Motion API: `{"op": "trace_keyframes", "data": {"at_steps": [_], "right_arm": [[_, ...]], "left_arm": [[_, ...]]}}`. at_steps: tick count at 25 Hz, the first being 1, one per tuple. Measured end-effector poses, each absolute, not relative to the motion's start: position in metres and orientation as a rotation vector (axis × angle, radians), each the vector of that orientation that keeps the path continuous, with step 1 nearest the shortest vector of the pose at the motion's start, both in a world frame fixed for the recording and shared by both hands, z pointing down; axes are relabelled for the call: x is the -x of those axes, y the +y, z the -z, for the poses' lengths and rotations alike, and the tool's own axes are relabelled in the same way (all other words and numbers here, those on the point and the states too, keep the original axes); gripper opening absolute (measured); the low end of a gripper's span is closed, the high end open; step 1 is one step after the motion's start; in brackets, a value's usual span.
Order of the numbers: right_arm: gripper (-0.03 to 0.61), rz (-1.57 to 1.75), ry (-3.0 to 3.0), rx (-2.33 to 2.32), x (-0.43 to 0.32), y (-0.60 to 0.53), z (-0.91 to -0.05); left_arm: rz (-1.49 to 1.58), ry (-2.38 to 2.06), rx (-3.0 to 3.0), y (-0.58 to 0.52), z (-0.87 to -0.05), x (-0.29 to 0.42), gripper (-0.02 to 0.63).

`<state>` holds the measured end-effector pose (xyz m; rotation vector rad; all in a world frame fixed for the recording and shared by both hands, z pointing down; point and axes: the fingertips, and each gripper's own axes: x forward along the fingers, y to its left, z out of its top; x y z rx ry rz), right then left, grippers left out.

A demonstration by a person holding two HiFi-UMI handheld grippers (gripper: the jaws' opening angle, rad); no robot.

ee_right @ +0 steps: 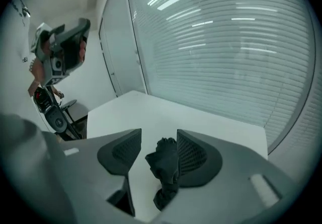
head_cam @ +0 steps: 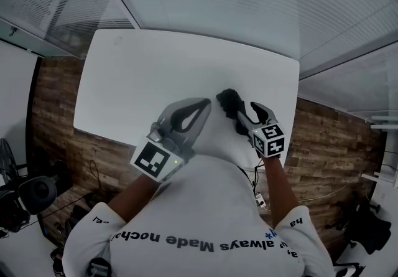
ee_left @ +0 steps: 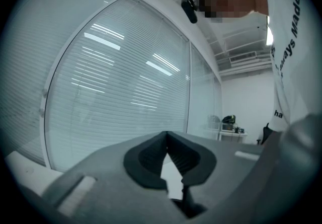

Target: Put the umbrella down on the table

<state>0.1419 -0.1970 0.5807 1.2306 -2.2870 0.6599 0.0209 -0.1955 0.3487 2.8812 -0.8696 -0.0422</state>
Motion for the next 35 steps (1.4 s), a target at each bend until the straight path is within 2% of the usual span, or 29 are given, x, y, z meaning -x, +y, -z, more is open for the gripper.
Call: {"op": "trace_keyframes", "data": {"at_steps": [9, 17, 35], "right_arm": [[0.166, -0.362, -2.519, -1.386, -0.131, -0.182, -0.438], [0.134, -0.133, -2.615, -1.43, -0.111, -0.156, -0.354], [0.089, -0.056, -2.65, -1.433, -0.097, -0.143, -0.325]], "left_arm": [[0.057, -0.866, -2.892, -0.187, -0.344, -0.024, 0.003], [0.075, -0.868, -2.9, -0.182, -0.339, -0.024, 0.003], [0.096, -0.861, -2.921, -0.179, -0.328, -0.019, 0.003]]}}
